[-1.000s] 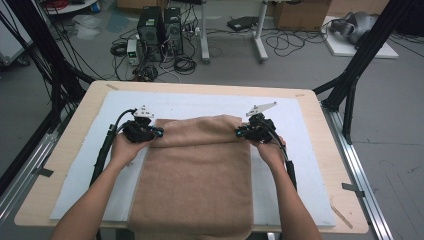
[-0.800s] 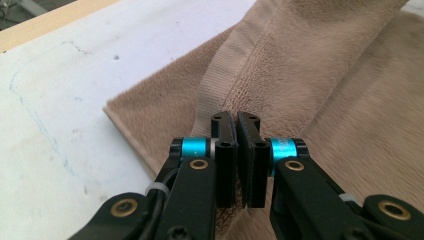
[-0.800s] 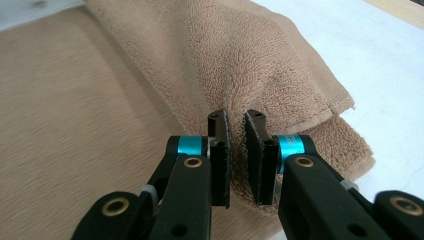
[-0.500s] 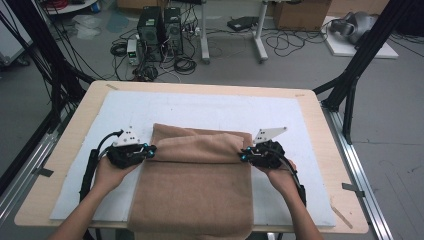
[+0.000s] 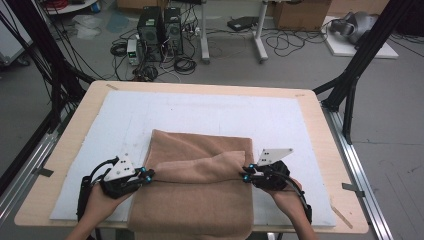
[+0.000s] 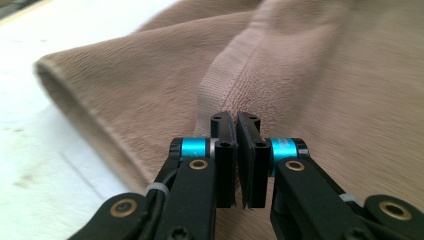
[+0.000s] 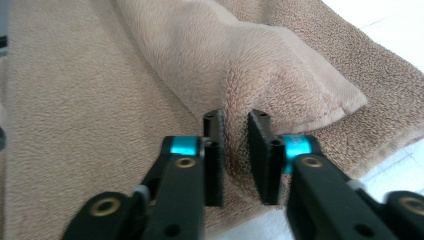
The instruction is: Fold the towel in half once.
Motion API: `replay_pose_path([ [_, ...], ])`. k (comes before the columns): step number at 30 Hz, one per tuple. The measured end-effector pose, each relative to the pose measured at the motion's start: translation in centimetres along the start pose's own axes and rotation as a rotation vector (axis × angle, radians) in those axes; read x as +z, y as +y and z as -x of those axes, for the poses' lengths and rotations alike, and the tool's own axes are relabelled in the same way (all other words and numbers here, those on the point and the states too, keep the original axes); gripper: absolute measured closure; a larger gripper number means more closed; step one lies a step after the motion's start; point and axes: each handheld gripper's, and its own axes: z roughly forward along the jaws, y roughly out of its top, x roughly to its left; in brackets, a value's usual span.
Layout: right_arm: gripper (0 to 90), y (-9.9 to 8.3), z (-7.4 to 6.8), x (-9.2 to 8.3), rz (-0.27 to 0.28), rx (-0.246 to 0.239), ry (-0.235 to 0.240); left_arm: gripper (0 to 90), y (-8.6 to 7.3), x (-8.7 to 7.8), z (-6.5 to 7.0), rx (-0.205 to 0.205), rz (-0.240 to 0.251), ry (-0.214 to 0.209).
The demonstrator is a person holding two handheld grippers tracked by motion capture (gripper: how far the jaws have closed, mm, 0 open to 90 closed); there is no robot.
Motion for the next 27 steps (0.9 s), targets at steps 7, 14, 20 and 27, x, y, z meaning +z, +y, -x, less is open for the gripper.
replay_pose_path([
  [7,63.9,1.4,0.6,-1.4,0.063,0.02,-0.005,68.3,0.8,-1.1,-1.2,-0.003,0.036,0.018],
  [14,52.5,2.0,2.3,2.3,-0.022,0.065,0.031,60.6,0.4,2.0,-3.5,-0.066,-0.064,-0.003],
  [20,62.0,1.4,2.8,4.3,-0.09,0.091,0.046,70.8,0.0,4.3,-3.1,-0.025,-0.178,-0.112],
  [27,81.3,1.5,1.9,3.4,-0.065,0.039,0.078,89.0,0.4,3.1,-2.1,0.014,-0.128,-0.122],
])
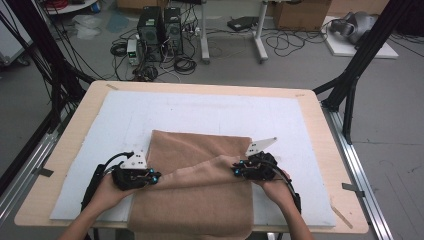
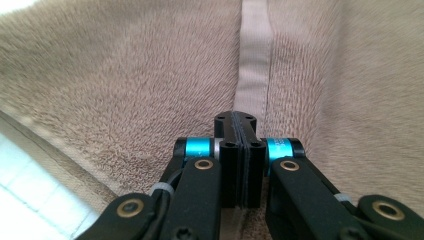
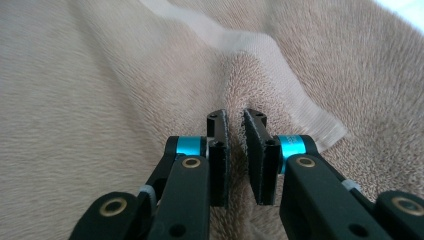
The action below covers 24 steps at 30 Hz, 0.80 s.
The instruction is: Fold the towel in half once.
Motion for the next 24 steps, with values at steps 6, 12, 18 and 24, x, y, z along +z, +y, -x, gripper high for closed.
replay_pose_path([
  [6,80.6,-0.7,-2.5,-2.4,0.036,-0.042,0.054,89.2,-0.3,-2.5,1.4,0.0,0.064,-0.02],
  [12,70.4,-1.2,-3.9,-4.8,0.11,-0.047,0.095,85.2,-0.4,-3.4,1.5,-0.017,0.103,-0.029],
  [18,62.2,0.4,-2.3,-5.2,0.108,-0.04,-0.011,69.6,0.4,-2.7,0.2,-0.042,0.108,0.034],
  [24,53.8,0.7,1.0,-2.9,0.072,0.014,-0.111,64.6,1.3,-1.0,-2.0,-0.101,0.115,0.128],
])
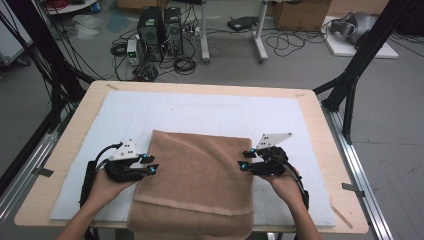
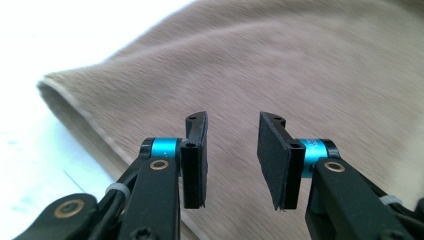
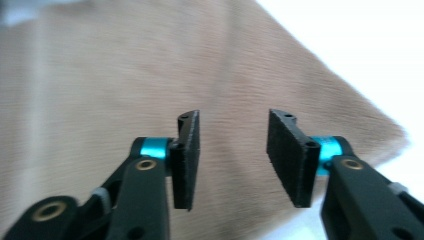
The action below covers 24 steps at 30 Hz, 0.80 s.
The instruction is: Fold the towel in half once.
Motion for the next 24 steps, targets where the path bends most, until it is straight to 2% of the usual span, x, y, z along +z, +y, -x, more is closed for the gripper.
replay_pose_path([
  [2,53.9,0.0,1.2,0.5,-0.014,0.023,-0.04,64.6,0.8,0.7,-0.9,-0.033,0.008,0.024],
  [4,53.3,0.1,2.4,0.9,-0.013,0.063,-0.062,64.7,2.0,1.4,-1.9,-0.062,0.03,0.055],
  [6,51.7,0.2,3.7,1.5,-0.025,0.072,-0.104,65.0,2.8,2.2,-2.7,-0.074,0.034,0.081],
  [8,51.7,0.3,4.5,1.8,-0.009,0.082,-0.123,65.8,3.8,3.3,-3.8,-0.078,0.023,0.115],
  [11,49.7,0.6,5.5,2.2,-0.002,0.104,-0.144,65.7,4.4,4.6,-5.4,-0.111,0.032,0.154],
  [14,48.5,0.7,6.3,2.8,-0.007,0.113,-0.152,65.6,4.0,5.8,-6.7,-0.159,-0.005,0.192],
  [16,48.0,0.4,6.9,3.2,-0.006,0.123,-0.148,65.2,3.4,6.5,-7.6,-0.192,-0.057,0.221],
  [17,47.6,0.3,7.1,3.4,-0.018,0.131,-0.152,64.6,3.1,6.6,-7.8,-0.206,-0.068,0.221],
  [19,46.7,-0.1,7.5,3.7,-0.03,0.156,-0.141,62.6,2.6,6.9,-8.2,-0.214,-0.111,0.21],
  [24,45.0,-0.7,8.0,4.3,-0.06,0.188,-0.105,50.6,2.1,7.4,-8.3,-0.218,-0.169,0.218],
])
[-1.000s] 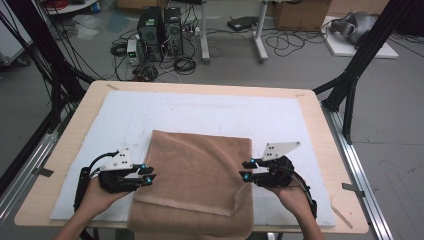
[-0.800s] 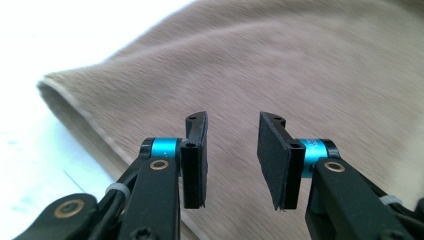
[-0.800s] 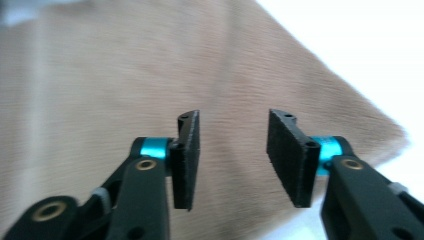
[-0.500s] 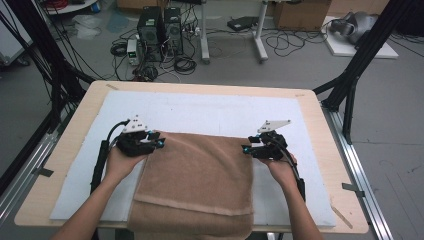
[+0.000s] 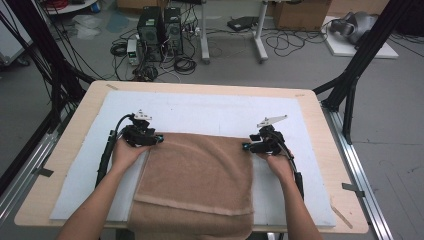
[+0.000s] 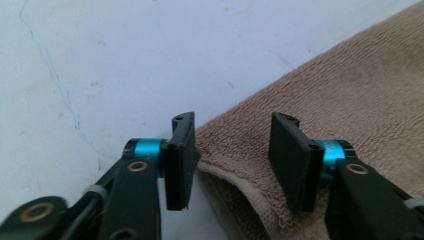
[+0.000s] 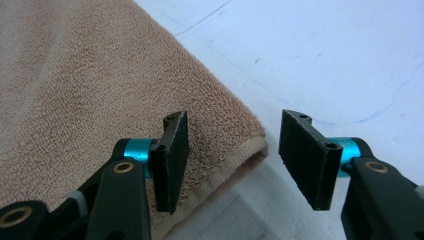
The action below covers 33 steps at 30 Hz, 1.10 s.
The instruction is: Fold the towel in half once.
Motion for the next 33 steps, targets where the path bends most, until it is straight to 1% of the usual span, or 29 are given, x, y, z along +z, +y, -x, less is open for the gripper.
replay_pose_path([
  [1,45.0,0.0,0.0,0.1,-0.007,0.0,0.0,48.1,-0.1,0.1,-0.1,-0.002,-0.01,0.005],
  [3,45.2,-0.2,0.0,0.5,-0.019,0.015,0.019,46.0,-0.4,0.2,-0.6,-0.04,-0.011,-0.019],
  [5,48.4,-0.2,0.1,0.5,-0.018,0.016,0.021,47.2,-0.5,0.2,-0.6,-0.04,-0.007,-0.027],
  [6,52.6,-0.2,0.1,0.5,-0.016,0.018,0.027,49.0,-0.4,0.2,-0.6,-0.032,-0.007,-0.031],
  [7,58.4,-0.2,0.1,0.5,-0.021,0.02,0.033,53.3,-0.4,0.2,-0.5,-0.017,-0.007,-0.042],
  [8,65.7,-0.1,0.1,0.5,-0.026,0.017,0.05,57.5,-0.4,0.2,-0.5,-0.016,-0.005,-0.051],
  [9,70.6,-0.1,0.0,0.6,-0.027,0.019,0.065,61.4,-0.4,0.2,-0.4,-0.014,-0.004,-0.058],
  [11,76.6,0.0,0.0,0.6,-0.03,0.011,0.083,69.2,-0.4,0.3,-0.5,-0.016,-0.004,-0.082],
  [13,77.3,0.1,0.0,0.6,-0.031,0.01,0.082,71.9,-0.4,0.3,-0.4,-0.019,-0.001,-0.084],
  [15,77.4,0.1,-0.1,0.5,-0.034,0.001,0.079,72.9,-0.3,0.2,-0.3,-0.001,-0.004,-0.083],
  [17,77.4,0.2,-0.1,0.5,-0.034,0.002,0.074,74.7,-0.3,0.2,-0.2,0.007,-0.003,-0.077],
  [20,77.6,0.2,-0.3,0.5,-0.031,-0.012,0.064,75.6,-0.3,0.2,-0.2,0.006,0.0,-0.08],
  [24,79.4,0.3,-0.3,0.3,-0.032,-0.017,0.062,77.1,-0.3,0.0,-0.1,0.014,0.002,-0.077],
  [25,79.8,0.3,-0.3,0.3,-0.027,-0.021,0.061,77.4,-0.2,0.0,-0.1,0.021,0.001,-0.071],
  [26,80.3,0.4,-0.4,0.3,-0.03,-0.023,0.058,77.8,-0.2,0.0,-0.1,0.017,0.01,-0.068],
  [27,80.6,0.4,-0.4,0.2,-0.032,-0.025,0.057,78.0,-0.1,-0.2,-0.1,0.023,0.014,-0.062],
  [29,81.2,0.6,-0.4,0.1,-0.031,-0.024,0.051,78.6,0.0,-0.4,0.0,0.022,0.038,-0.053],
  [30,81.6,0.7,-0.4,0.1,-0.029,-0.03,0.037,78.7,0.1,-0.6,0.0,0.02,0.047,-0.051],
  [32,82.9,1.2,-0.3,-0.1,-0.026,-0.037,0.023,79.0,0.3,-0.9,-0.1,0.022,0.066,-0.043],
  [33,83.4,1.5,-0.3,-0.2,-0.023,-0.045,0.008,79.1,0.5,-1.1,-0.2,0.015,0.075,-0.044],
])
